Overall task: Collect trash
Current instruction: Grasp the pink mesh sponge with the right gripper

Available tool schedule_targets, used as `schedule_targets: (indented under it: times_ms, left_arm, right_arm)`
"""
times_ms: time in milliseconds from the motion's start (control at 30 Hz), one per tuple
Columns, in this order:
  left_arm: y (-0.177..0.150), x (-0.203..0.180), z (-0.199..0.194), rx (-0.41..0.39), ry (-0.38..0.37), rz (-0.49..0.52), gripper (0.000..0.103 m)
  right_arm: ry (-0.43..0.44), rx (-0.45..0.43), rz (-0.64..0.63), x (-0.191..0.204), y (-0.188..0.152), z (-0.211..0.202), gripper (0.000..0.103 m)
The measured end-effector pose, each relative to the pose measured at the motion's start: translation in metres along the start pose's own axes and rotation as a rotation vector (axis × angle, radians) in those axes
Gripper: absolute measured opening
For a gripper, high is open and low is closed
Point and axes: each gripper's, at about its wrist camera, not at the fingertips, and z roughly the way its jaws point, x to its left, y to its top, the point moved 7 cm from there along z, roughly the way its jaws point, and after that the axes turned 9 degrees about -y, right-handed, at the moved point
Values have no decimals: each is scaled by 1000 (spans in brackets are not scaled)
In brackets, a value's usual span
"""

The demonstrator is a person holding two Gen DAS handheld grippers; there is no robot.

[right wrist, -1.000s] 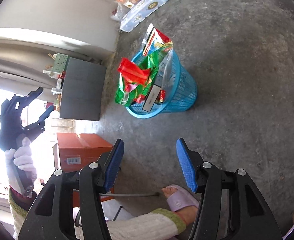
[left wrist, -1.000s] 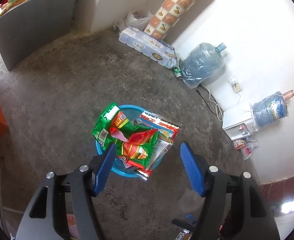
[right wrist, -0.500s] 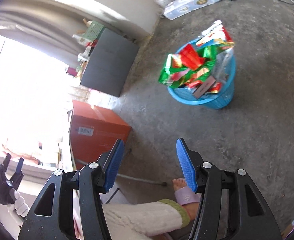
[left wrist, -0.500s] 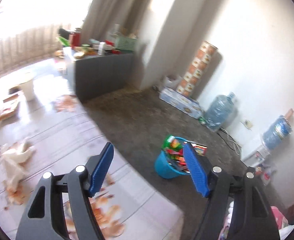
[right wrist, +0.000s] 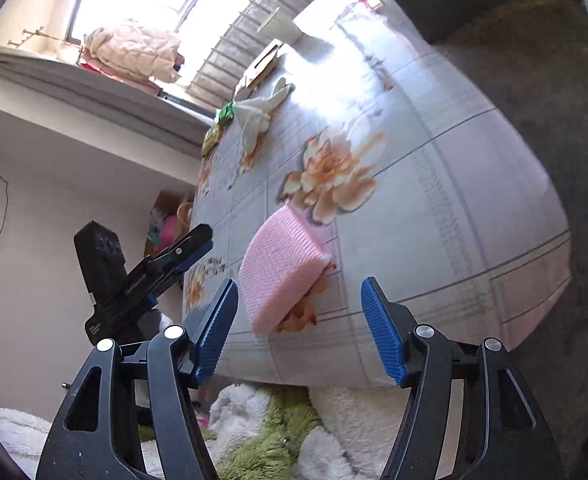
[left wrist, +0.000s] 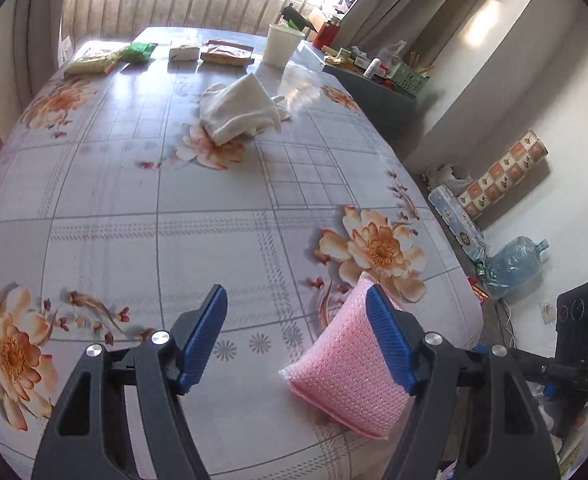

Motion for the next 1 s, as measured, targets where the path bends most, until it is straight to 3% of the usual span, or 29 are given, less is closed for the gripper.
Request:
schedule_targets:
  times_ms: [200, 433, 667, 800, 867, 1000]
  left_arm:
    - [-11, 9, -5, 6, -47, 2, 67]
    - [6, 40, -33, -58, -38, -25, 67]
    - [3, 63, -54, -88, -31, -79, 67]
    - [6, 74, -59, -97, -24, -102, 67]
    - [8, 78, -58, -95, -20, -110, 67]
    - [19, 81, -50, -82, -28, -119, 67]
  right_arm:
    - [-85, 73, 33, 16, -12, 44, 63]
    - [-203, 42, 5, 45, 16, 71, 69]
    - [-281, -21, -87, 62, 46, 82, 72]
    - [-325, -37, -167, 80, 40, 79, 83]
    - [-387, -53, -196, 85, 31, 82, 89]
    - [-476, -39, -231, 87, 17, 105, 92]
